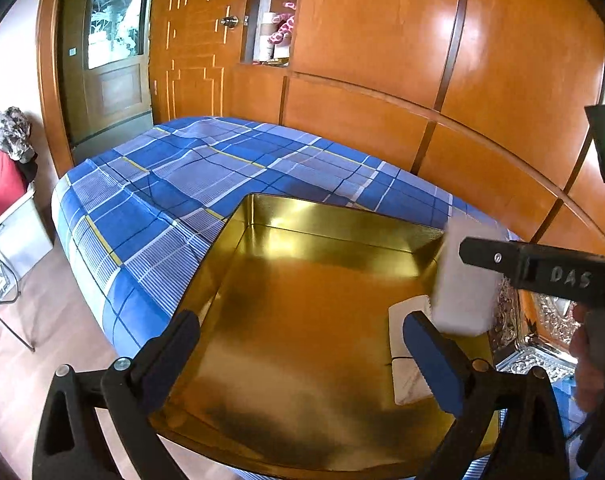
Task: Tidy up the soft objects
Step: 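Carry the white foam pad into the gold tray and open the right tool, then move the left tool to the blue plush toy while the right tool reaches the red plush toy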
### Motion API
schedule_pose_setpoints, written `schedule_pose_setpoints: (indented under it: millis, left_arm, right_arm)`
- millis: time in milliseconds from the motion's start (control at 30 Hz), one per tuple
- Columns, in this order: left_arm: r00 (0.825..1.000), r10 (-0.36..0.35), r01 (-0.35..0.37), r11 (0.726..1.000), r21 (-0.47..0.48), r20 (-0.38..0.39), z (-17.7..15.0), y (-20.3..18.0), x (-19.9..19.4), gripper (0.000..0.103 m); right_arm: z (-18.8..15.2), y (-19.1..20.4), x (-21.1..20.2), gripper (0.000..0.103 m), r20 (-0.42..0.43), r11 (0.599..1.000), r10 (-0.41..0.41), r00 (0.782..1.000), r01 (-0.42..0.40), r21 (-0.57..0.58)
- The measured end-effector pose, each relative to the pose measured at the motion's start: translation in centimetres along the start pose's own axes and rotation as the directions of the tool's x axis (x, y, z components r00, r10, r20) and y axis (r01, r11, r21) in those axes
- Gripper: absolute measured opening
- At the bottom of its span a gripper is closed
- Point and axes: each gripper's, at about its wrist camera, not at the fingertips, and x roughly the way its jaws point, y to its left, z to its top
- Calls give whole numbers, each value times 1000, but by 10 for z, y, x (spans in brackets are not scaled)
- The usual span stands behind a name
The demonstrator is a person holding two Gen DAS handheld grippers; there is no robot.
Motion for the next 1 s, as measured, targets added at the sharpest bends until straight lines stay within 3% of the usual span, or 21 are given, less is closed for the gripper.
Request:
schedule_pose_setpoints:
  millis: [500,1000]
  left_arm:
    - [999,-48,48,995,84,6,-7,-26,-8,103]
    - [993,-117,110,972,207,18,-22,-61,-23,103]
  right_arm:
    - [-58,-5,-52,78,69,993,-112,991,114,-27]
    - [-101,-42,-113,78,181,962,-272,945,265,63]
